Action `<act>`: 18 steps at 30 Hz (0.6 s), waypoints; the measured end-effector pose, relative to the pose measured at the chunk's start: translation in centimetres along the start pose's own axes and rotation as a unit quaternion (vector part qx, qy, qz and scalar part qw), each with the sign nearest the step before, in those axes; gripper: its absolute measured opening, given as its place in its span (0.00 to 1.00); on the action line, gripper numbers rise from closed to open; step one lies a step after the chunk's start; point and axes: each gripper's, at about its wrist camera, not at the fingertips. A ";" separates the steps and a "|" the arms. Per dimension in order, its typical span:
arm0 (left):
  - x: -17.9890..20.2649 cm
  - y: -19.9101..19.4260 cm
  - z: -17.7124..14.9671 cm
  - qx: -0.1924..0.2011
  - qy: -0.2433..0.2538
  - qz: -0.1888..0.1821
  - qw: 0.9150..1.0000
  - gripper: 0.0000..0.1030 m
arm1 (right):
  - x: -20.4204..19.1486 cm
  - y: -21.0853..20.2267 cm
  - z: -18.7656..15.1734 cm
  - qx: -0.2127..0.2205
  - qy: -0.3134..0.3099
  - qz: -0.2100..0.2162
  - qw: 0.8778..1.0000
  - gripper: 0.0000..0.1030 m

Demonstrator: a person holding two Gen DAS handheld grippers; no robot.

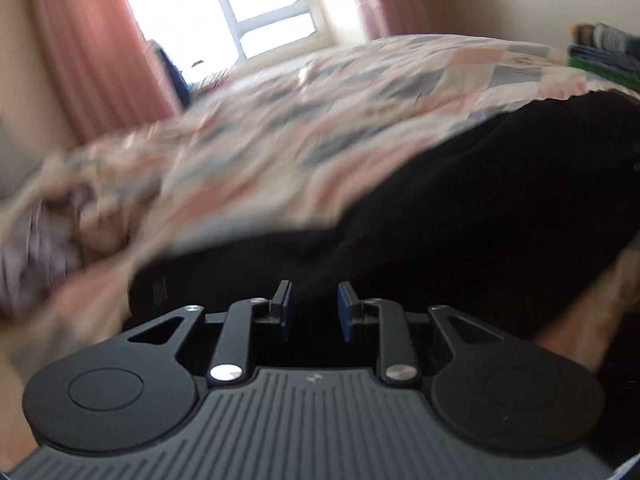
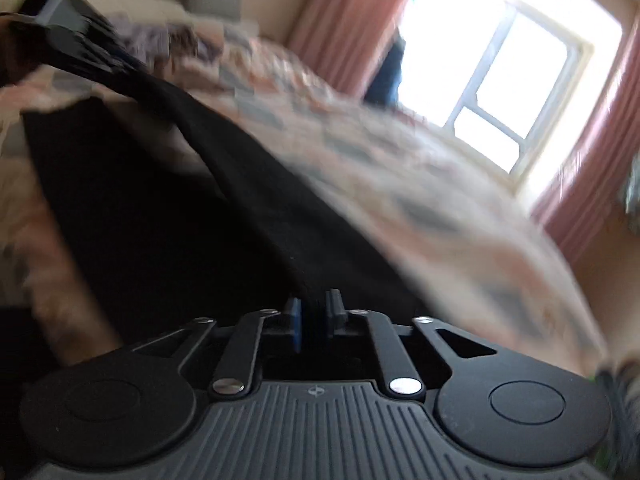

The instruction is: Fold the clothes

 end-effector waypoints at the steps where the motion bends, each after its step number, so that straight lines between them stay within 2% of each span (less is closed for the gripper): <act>1: -0.1 -0.6 -1.2 -0.012 -0.041 -0.009 0.999 0.22 | -0.4 -0.1 -1.3 -0.019 0.041 0.001 0.999 0.19; 3: -0.2 -1.9 -2.7 -0.022 -0.106 -0.011 0.994 0.22 | -0.1 -1.1 -3.1 -0.036 0.138 0.008 0.990 0.23; 4: -0.2 -2.6 -3.0 -0.023 -0.127 -0.010 0.992 0.23 | 0.3 -1.7 -3.8 -0.039 0.186 0.011 0.982 0.34; 5: -0.4 -3.0 -2.9 -0.021 -0.140 -0.012 0.990 0.26 | 1.0 -2.3 -4.2 -0.038 0.228 0.013 0.973 0.40; 8: -0.8 -4.5 -2.2 -0.003 -0.153 -0.007 0.988 0.38 | 4.9 -4.5 -5.2 -0.011 0.347 0.020 0.938 0.42; 9: -1.0 -4.9 -1.9 0.003 -0.157 -0.001 0.988 0.41 | 6.6 -5.2 -5.9 0.003 0.394 0.014 0.919 0.42; 10: -1.3 -5.2 -1.8 0.007 -0.168 0.000 0.986 0.44 | 8.3 -5.6 -6.8 0.019 0.449 0.014 0.893 0.44; 11: -1.8 -5.3 -1.8 0.011 -0.187 -0.003 0.982 0.44 | 10.0 -6.0 -8.3 0.038 0.511 0.020 0.858 0.47; 13: -2.9 -5.1 -1.9 0.008 -0.237 -0.012 0.971 0.47 | 13.2 -6.8 -11.2 0.074 0.623 0.033 0.778 0.49; 14: -3.7 -4.7 -2.1 0.002 -0.266 -0.012 0.964 0.47 | 14.2 -6.8 -12.6 0.088 0.661 0.040 0.744 0.49; 17: -6.3 -3.7 -2.9 -0.005 -0.354 -0.014 0.935 0.47 | 16.1 -7.0 -15.6 0.110 0.717 0.030 0.687 0.49; 18: -7.3 -3.2 -3.2 -0.007 -0.384 -0.011 0.923 0.47 | 16.5 -7.0 -16.0 0.114 0.721 0.023 0.683 0.49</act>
Point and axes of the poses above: each gripper's, at about its wrist camera, not at the fingertips, and y roughly the way its jaws point, x to its right, z to its top, and after that the axes turned 1 degree about -x, right-handed
